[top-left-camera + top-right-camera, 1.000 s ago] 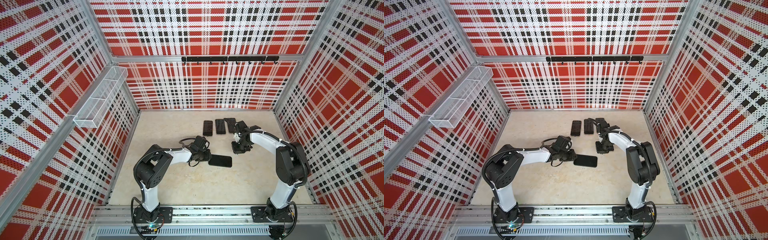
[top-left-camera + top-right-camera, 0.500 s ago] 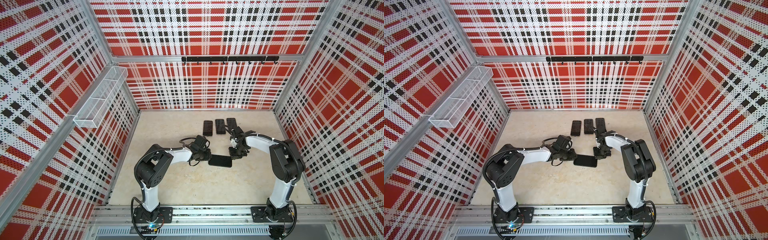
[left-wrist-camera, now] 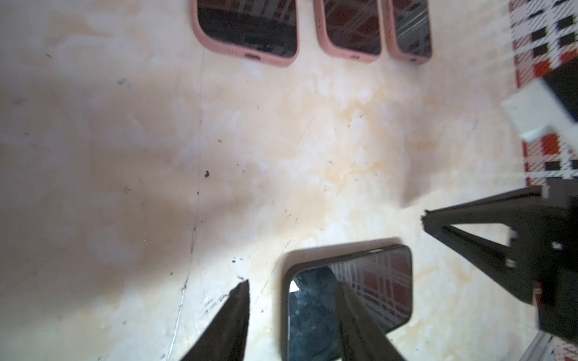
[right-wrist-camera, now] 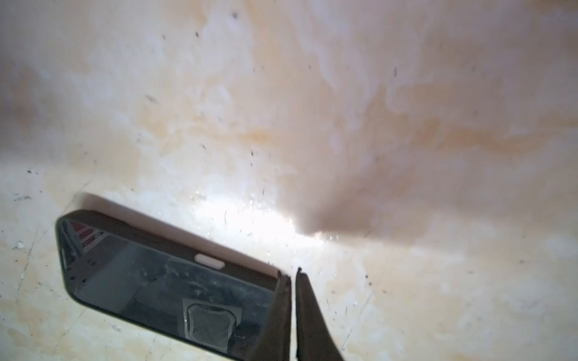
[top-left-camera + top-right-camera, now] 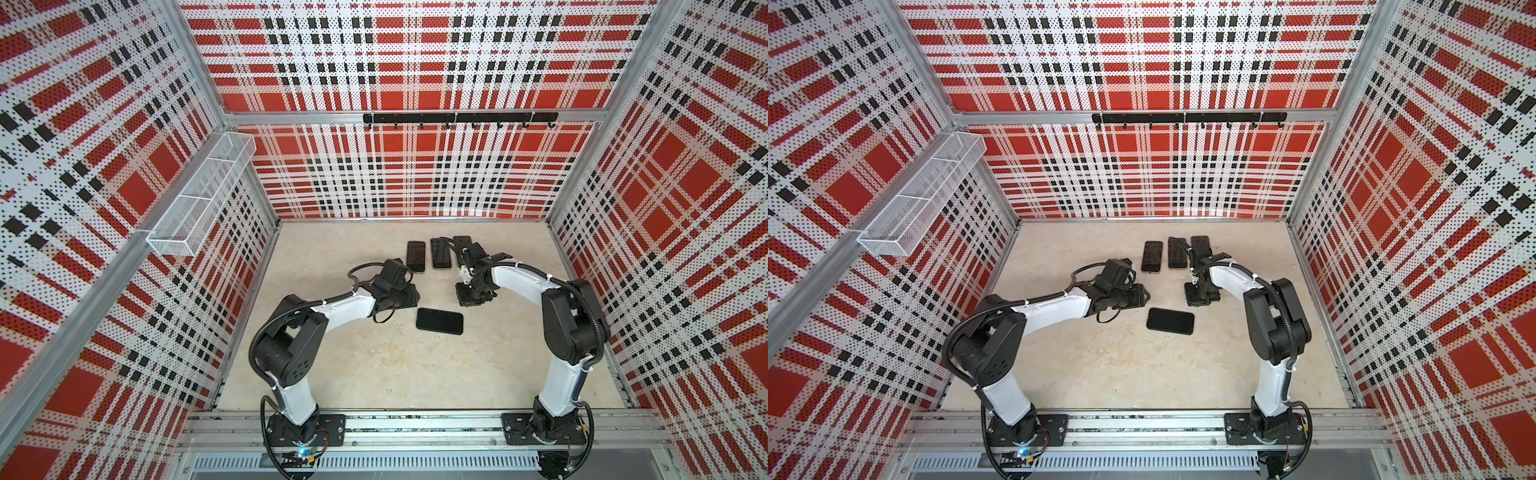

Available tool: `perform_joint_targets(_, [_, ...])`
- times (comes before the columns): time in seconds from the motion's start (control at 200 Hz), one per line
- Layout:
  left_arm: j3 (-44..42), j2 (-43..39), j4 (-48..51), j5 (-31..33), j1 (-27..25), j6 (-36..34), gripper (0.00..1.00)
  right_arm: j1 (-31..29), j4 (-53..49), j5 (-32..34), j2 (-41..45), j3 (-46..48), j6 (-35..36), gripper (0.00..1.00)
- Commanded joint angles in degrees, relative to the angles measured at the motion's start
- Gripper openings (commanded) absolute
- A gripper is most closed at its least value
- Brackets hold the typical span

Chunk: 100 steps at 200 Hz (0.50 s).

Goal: Put the phone into the phone case

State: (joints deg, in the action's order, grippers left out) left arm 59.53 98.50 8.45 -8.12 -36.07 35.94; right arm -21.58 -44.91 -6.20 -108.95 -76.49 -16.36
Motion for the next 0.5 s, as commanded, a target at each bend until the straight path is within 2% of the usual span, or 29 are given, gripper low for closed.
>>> perform_joint_targets(0.0, [-4.4, -5.1, 0.4, 2.4, -1.9, 1.6, 0.59, 0.2, 1.3, 0.3, -3.6, -1.9, 2.5, 0.09])
perform_joint_targets(0.135, [-11.5, -10.0, -3.2, 3.0, -4.4, 5.4, 0.77, 0.2, 1.8, -0.3, -5.4, -2.9, 3.2, 0.1])
perform_joint_targets(0.24, [-15.8, -13.5, -5.7, 3.2, -5.3, 8.1, 0.86, 0.1, 2.2, -1.1, -5.3, -1.7, 3.1, 0.1])
perform_joint_targets(0.496, [-19.3, -16.1, -6.1, 4.4, -5.7, 8.7, 0.95, -2.6, 5.7, -4.7, 1.6, 8.3, -0.9, 0.1])
